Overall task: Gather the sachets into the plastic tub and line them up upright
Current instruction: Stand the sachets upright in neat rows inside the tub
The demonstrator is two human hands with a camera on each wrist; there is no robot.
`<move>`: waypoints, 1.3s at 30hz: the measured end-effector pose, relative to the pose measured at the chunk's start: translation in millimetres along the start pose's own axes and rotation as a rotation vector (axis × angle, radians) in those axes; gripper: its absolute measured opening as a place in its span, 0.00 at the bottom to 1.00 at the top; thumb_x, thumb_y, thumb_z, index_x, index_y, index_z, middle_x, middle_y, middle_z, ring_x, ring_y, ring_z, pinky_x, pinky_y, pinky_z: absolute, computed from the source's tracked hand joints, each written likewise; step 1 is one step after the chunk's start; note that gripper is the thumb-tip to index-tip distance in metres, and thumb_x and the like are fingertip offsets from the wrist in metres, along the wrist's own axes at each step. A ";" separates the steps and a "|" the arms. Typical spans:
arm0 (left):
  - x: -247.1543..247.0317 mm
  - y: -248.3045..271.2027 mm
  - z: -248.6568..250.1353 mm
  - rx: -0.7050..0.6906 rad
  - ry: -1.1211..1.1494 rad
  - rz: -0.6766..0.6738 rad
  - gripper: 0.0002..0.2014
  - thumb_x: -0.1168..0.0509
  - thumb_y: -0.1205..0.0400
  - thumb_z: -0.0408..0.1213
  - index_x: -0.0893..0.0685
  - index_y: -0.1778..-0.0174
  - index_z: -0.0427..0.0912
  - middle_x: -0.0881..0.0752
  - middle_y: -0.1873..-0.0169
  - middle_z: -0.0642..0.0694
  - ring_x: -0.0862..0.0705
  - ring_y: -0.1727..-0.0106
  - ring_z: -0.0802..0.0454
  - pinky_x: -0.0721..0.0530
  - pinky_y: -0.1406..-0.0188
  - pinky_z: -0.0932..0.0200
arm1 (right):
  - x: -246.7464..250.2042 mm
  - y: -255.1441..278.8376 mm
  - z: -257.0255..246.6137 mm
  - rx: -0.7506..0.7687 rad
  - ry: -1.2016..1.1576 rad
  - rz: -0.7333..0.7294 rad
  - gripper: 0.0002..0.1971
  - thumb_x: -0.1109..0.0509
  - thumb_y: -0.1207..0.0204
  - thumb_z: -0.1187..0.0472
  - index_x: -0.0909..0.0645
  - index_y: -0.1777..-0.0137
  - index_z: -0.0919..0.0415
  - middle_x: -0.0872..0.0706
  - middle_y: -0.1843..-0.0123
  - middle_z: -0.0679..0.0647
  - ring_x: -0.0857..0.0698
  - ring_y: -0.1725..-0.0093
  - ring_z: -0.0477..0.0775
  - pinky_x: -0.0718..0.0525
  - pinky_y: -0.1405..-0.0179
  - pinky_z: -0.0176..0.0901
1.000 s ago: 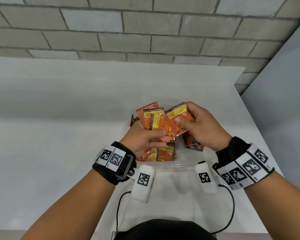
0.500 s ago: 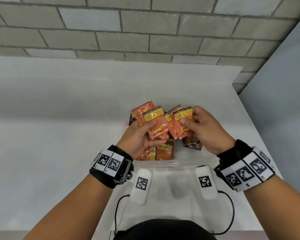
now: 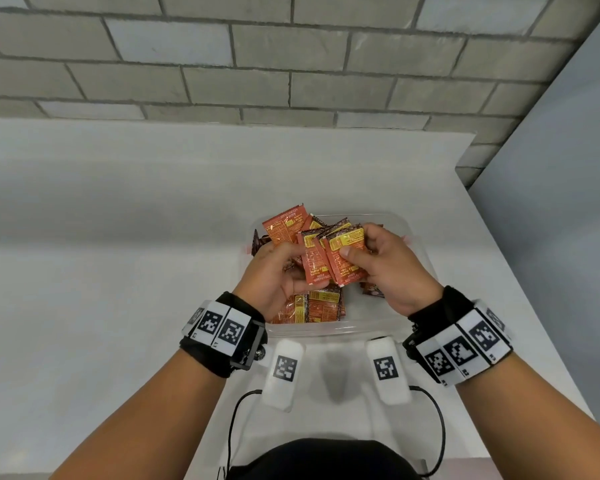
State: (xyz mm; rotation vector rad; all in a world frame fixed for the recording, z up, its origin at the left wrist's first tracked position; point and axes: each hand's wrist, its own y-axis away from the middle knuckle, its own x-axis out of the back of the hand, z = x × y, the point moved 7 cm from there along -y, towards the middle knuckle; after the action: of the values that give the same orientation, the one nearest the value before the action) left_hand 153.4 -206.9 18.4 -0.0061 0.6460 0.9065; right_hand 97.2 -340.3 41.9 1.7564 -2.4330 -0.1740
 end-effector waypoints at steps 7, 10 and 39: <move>2.3 4.8 -0.7 -0.089 -0.173 0.035 0.15 0.31 0.25 0.32 0.19 0.43 0.40 0.09 0.51 0.42 0.10 0.49 0.42 0.10 0.58 0.49 | -2.2 3.0 2.3 0.023 -0.017 -0.017 0.12 0.31 0.23 0.71 0.19 0.46 0.54 0.11 0.49 0.54 0.12 0.46 0.55 0.14 0.45 0.49; 3.5 4.6 -0.6 -0.077 -0.124 0.084 0.05 0.35 0.19 0.31 0.19 0.49 0.40 0.10 0.53 0.39 0.09 0.55 0.40 0.09 0.58 0.48 | 2.9 5.2 -1.3 0.070 -0.010 0.012 0.14 0.30 0.23 0.71 0.17 0.45 0.52 0.10 0.48 0.51 0.12 0.46 0.52 0.14 0.45 0.46; -39.8 4.3 1.1 0.033 0.001 -0.027 0.11 0.45 0.16 0.31 0.16 0.54 0.36 0.12 0.65 0.43 0.13 0.61 0.50 0.15 0.62 0.59 | -23.8 20.5 -31.1 0.135 0.547 -0.097 0.22 0.35 0.19 0.53 0.30 0.25 0.49 0.25 0.30 0.50 0.27 0.28 0.50 0.30 0.27 0.44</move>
State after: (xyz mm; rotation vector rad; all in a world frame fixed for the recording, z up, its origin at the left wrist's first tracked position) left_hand 133.2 -232.9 41.2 0.0145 0.6599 0.8693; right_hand 90.9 -311.7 75.0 1.6907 -2.0031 0.4166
